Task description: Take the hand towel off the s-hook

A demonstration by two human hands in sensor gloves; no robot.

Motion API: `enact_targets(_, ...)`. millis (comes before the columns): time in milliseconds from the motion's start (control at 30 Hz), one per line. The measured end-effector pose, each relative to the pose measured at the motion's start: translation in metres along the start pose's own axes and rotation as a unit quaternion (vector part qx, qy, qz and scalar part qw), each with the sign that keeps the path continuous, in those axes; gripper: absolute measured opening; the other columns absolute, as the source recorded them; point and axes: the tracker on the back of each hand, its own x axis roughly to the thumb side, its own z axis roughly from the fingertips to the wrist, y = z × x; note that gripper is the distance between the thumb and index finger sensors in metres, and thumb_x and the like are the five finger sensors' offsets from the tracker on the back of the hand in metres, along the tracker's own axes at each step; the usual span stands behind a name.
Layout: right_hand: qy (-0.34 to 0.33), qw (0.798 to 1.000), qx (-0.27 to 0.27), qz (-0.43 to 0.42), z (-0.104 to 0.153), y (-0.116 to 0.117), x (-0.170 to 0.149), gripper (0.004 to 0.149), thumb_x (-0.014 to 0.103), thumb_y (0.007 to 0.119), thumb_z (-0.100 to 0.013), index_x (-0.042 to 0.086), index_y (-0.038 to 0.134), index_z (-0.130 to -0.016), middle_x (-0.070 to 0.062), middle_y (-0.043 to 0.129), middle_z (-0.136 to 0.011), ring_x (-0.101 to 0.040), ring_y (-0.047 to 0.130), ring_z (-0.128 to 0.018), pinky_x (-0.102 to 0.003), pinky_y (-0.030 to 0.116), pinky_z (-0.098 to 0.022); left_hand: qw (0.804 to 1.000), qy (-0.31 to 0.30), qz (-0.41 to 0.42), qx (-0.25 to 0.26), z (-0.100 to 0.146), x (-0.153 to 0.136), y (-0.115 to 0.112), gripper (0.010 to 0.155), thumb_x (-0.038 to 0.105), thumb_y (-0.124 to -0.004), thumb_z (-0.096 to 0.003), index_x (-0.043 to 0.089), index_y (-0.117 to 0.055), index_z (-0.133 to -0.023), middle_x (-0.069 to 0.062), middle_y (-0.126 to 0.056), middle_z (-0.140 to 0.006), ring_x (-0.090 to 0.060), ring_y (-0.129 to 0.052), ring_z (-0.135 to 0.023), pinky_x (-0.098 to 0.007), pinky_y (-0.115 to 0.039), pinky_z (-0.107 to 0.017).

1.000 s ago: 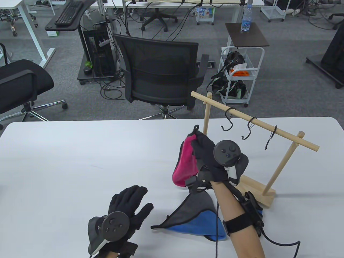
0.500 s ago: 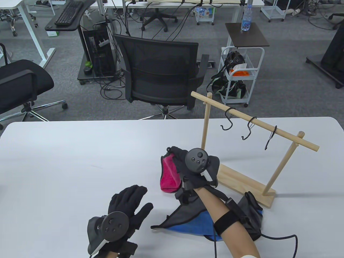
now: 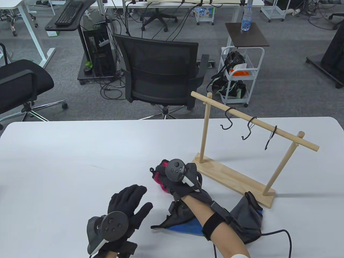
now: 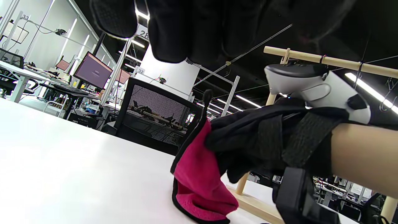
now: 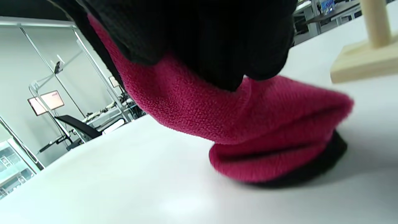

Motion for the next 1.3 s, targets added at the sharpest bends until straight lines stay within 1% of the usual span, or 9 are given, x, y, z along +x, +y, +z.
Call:
enact_targets(200,0.011,0.998,0.066,0.003,-0.006,0.022,0.001,0.042,0.030,0.076,-0.064,0.021,0.070,-0.105,-0.019,0.080,-0.103,-0.038,0.091,-0.084,-0.047,0.078,-0.062,1.000,-0.001,-0.002,-0.002,0.000,0.000,0.000,0.064,0.063,-0.064,-0.0572,0.029,-0.064,-0.111,-0.008,-0.072,-0.116,-0.039,-0.074,-0.107,-0.065,-0.056,-0.079)
enact_targets(367,0.019,0.991,0.133,-0.018,-0.010,0.030,0.000,0.058,0.041,0.079,-0.062,0.016,0.063,-0.111,-0.023,0.074,-0.108,-0.042,0.086,-0.089,-0.051,0.074,-0.065,1.000,-0.001,-0.002,-0.002,0.000,0.001,-0.001,0.064,0.063,-0.064,-0.0571,0.029,-0.065,-0.111,-0.009,-0.072,-0.116,-0.039,-0.074,-0.107,-0.065,-0.056,-0.078)
enact_targets(433,0.019,0.989,0.141,-0.025,-0.010,0.029,0.001,0.062,0.043,0.079,-0.061,0.015,0.060,-0.113,-0.025,0.071,-0.109,-0.044,0.083,-0.090,-0.052,0.072,-0.066,1.000,-0.001,-0.001,-0.002,0.000,0.001,-0.001,0.064,0.063,-0.064,-0.0571,0.030,-0.064,-0.111,-0.009,-0.072,-0.116,-0.039,-0.074,-0.107,-0.065,-0.056,-0.079)
enact_targets(533,0.016,0.990,0.135,-0.028,-0.009,0.023,0.004,0.063,0.044,0.078,-0.061,0.014,0.059,-0.113,-0.024,0.070,-0.110,-0.044,0.083,-0.090,-0.052,0.071,-0.066,1.000,-0.002,-0.001,-0.003,0.000,0.001,-0.001,0.064,0.063,-0.064,-0.0571,0.029,-0.065,-0.111,-0.009,-0.072,-0.116,-0.039,-0.074,-0.107,-0.065,-0.056,-0.079)
enact_targets(667,0.003,0.994,0.106,-0.034,-0.005,0.007,0.009,0.062,0.043,0.078,-0.061,0.014,0.059,-0.113,-0.024,0.070,-0.109,-0.043,0.083,-0.090,-0.052,0.072,-0.066,1.000,-0.004,0.000,-0.004,0.000,0.002,-0.001,0.064,0.063,-0.064,-0.0572,0.029,-0.064,-0.111,-0.008,-0.072,-0.116,-0.039,-0.074,-0.107,-0.065,-0.056,-0.079)
enact_targets(867,-0.011,0.997,0.069,-0.040,0.012,-0.026,0.013,0.062,0.043,0.078,-0.061,0.014,0.060,-0.113,-0.024,0.070,-0.109,-0.044,0.082,-0.090,-0.052,0.072,-0.066,1.000,-0.007,0.001,-0.011,0.000,0.003,-0.003,0.064,0.063,-0.064,-0.0571,0.029,-0.065,-0.111,-0.009,-0.072,-0.116,-0.039,-0.074,-0.107,-0.066,-0.056,-0.078)
enact_targets(1000,-0.018,0.999,0.035,-0.030,0.030,-0.053,0.010,0.062,0.043,0.078,-0.061,0.014,0.060,-0.113,-0.024,0.070,-0.109,-0.044,0.082,-0.090,-0.052,0.071,-0.066,1.000,-0.012,0.000,-0.014,0.000,0.006,-0.004,0.064,0.063,-0.064,-0.0571,0.030,-0.065,-0.111,-0.009,-0.072,-0.116,-0.039,-0.074,-0.107,-0.065,-0.056,-0.079)
enact_targets(1100,-0.024,0.999,0.018,-0.024,0.044,-0.067,0.006,0.062,0.044,0.079,-0.061,0.014,0.060,-0.113,-0.025,0.069,-0.110,-0.044,0.081,-0.091,-0.053,0.071,-0.066,1.000,-0.014,-0.001,-0.017,0.000,0.007,-0.005,0.064,0.063,-0.064,-0.0571,0.029,-0.064,-0.111,-0.009,-0.072,-0.116,-0.039,-0.074,-0.107,-0.065,-0.056,-0.079)
enact_targets(1300,-0.028,0.999,-0.025,-0.016,0.083,-0.096,-0.010,0.063,0.045,0.079,-0.061,0.014,0.061,-0.113,-0.025,0.068,-0.111,-0.046,0.078,-0.093,-0.055,0.069,-0.068,1.000,-0.018,-0.004,-0.025,0.000,0.010,-0.009,0.064,0.063,-0.064,-0.0570,0.030,-0.064,-0.111,-0.008,-0.072,-0.116,-0.039,-0.074,-0.107,-0.065,-0.056,-0.079)
